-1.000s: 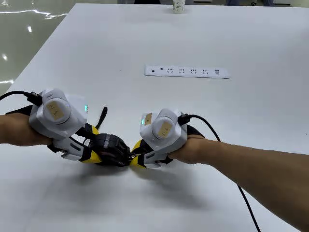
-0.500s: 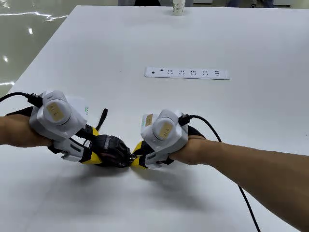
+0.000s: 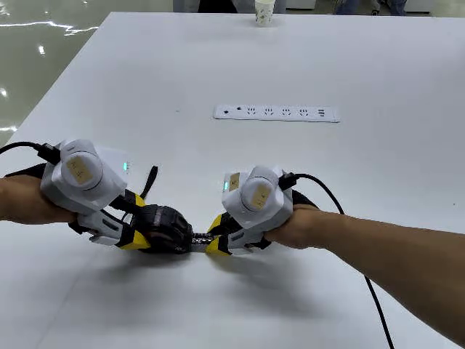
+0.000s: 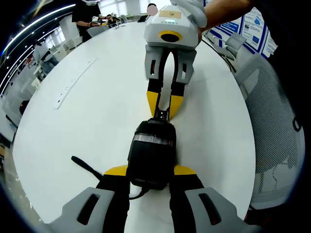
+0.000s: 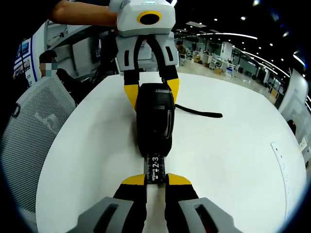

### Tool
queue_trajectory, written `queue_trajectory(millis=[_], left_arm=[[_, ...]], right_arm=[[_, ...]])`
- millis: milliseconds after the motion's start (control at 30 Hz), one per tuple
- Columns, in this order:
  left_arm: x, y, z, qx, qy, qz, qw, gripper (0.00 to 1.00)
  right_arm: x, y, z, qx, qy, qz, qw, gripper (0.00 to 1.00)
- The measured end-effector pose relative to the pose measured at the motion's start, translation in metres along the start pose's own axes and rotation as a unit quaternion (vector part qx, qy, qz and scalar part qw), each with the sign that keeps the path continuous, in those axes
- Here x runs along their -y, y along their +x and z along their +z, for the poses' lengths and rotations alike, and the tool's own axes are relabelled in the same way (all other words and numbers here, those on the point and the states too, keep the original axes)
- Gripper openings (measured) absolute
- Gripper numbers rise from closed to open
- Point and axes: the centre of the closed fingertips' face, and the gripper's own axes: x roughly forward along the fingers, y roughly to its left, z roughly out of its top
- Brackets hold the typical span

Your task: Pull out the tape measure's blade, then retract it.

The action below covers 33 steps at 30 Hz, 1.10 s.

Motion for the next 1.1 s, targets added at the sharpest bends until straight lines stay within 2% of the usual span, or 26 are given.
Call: queue_trajectory(millis=[1100], left_arm=[[0.000, 0.001, 0.003, -0.005, 0.003, 0.001, 1.0000, 0.25]], right_arm=[[0.000, -0.040, -0.041, -0.025, 0.009, -0.003, 0.9996, 0.10]])
